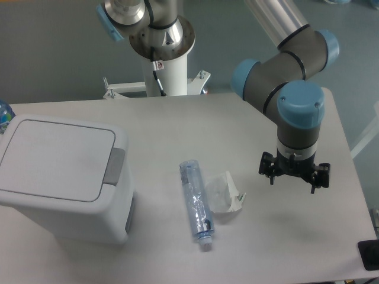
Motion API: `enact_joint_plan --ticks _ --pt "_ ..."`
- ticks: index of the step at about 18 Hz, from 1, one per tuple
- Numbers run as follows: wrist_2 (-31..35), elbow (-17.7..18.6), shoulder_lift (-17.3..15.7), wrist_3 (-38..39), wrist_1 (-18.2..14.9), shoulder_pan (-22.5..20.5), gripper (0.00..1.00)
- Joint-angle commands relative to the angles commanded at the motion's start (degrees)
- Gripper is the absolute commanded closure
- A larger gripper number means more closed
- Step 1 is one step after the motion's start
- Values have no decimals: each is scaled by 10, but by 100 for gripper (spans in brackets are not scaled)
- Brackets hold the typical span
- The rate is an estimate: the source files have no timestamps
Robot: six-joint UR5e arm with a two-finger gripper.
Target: Open the trash can
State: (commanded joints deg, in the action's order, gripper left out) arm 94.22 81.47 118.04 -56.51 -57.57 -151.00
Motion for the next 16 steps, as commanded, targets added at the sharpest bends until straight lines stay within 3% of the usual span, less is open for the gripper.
enact_joint_plan --ticks 9,16 --pt "-14 0 -2 6 1 2 0" --pt "-24 2 -1 102 4 12 0"
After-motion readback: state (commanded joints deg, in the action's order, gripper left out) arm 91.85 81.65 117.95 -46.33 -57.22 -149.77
